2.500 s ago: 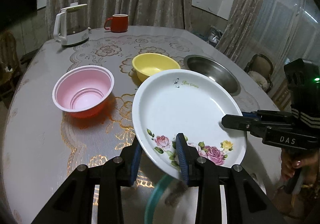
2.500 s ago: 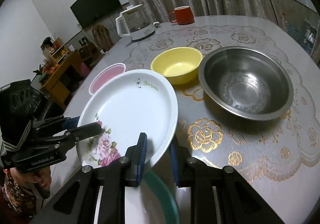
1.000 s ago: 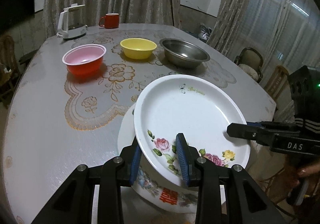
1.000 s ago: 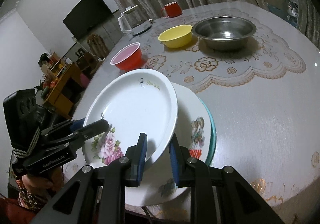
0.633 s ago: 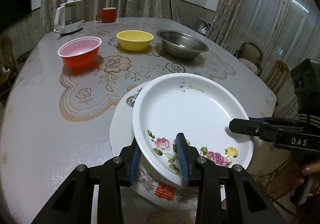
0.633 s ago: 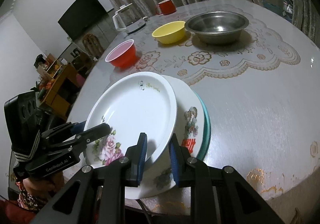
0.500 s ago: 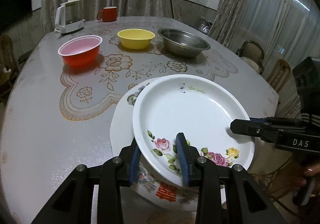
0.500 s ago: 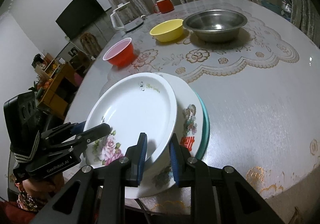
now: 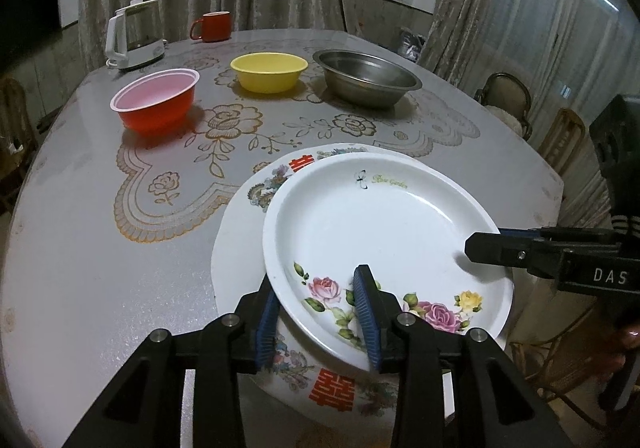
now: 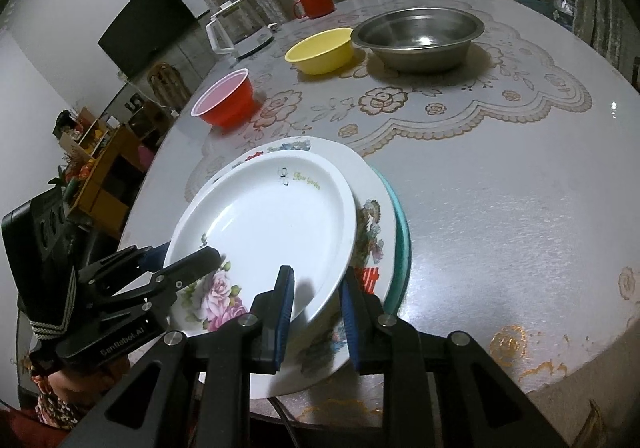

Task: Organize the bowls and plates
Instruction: 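Lower the floral plate onto the large white plate and open both tools, then withdraw both tools from the plate stack and move toward the steel bowl, then grip the steel bowl rim with the right tool while the left tool grips it, then lift the steel bowl with both tools and carry it beside the plate stack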

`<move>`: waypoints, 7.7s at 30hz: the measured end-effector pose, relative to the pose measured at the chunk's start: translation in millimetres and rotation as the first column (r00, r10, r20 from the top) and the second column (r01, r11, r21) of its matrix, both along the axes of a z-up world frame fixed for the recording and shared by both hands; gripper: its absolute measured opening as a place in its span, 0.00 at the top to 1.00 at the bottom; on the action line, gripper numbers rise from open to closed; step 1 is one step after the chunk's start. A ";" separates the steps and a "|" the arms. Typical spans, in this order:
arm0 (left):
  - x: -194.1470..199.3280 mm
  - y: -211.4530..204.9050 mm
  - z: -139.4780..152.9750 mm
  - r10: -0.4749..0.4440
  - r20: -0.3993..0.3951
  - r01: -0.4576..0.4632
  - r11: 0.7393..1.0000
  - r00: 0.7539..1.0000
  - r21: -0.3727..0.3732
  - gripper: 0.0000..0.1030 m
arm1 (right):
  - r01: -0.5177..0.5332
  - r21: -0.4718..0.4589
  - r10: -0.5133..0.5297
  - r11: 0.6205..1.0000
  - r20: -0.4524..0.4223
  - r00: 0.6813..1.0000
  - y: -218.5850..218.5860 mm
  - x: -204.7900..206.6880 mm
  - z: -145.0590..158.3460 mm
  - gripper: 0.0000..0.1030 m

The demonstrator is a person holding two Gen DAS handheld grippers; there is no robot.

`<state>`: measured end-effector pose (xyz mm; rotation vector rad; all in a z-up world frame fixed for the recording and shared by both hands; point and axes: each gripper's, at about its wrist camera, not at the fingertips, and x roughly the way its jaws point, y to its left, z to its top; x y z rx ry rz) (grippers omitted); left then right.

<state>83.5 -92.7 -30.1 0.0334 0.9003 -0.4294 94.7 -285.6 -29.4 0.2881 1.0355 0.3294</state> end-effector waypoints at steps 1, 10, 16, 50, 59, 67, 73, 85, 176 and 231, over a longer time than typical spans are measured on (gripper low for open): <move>-0.2 -0.2 0.0 -0.002 -0.003 0.002 1.000 1.000 -0.001 0.63 | 0.003 -0.003 -0.003 1.000 -0.003 1.000 0.3 0.2 0.2 0.77; 3.5 3.7 4.2 -0.023 -0.080 0.020 0.999 0.997 -0.041 0.54 | 0.034 0.031 -0.033 0.999 -0.040 0.999 -3.3 3.6 -0.7 0.76; 2.9 4.3 6.2 -0.046 -0.105 0.043 0.998 0.993 -0.036 0.51 | 0.049 0.033 -0.047 0.998 -0.057 0.997 -2.3 4.7 -0.1 0.74; -4.5 3.7 11.4 -0.088 -0.117 0.089 0.996 0.989 0.003 0.37 | 0.024 -0.084 -0.030 0.996 -0.069 0.997 17.7 -5.3 8.8 0.64; -3.2 10.6 26.9 -0.035 -0.081 0.034 0.999 0.996 -0.008 0.21 | 0.046 -0.079 -0.049 0.996 -0.040 0.998 12.2 -9.7 13.5 0.64; 9.9 9.6 26.7 0.006 -0.085 -0.005 1.000 0.996 0.015 0.17 | 0.097 -0.126 -0.097 0.987 0.006 0.995 2.8 -2.9 19.9 0.64; 16.9 11.5 29.9 0.041 -0.079 -0.040 0.999 0.996 0.018 0.14 | 0.105 -0.102 -0.104 0.989 0.010 0.995 -1.6 2.3 17.9 0.64; 36.6 2.7 37.0 0.072 -0.058 -0.070 0.997 0.996 0.042 0.11 | 0.119 -0.090 -0.116 0.989 0.045 0.992 -21.8 15.3 20.3 0.64; 283.0 -136.2 -7.4 -0.062 -0.247 0.056 0.998 0.967 -0.034 0.61 | 0.239 -0.049 -0.223 0.970 0.220 0.950 -117.9 212.2 -27.7 0.66; 119.5 -50.8 57.8 -0.093 -0.037 0.089 0.991 0.995 -0.097 0.73 | 0.196 0.030 -0.196 0.980 0.289 0.937 -55.3 68.7 32.7 0.74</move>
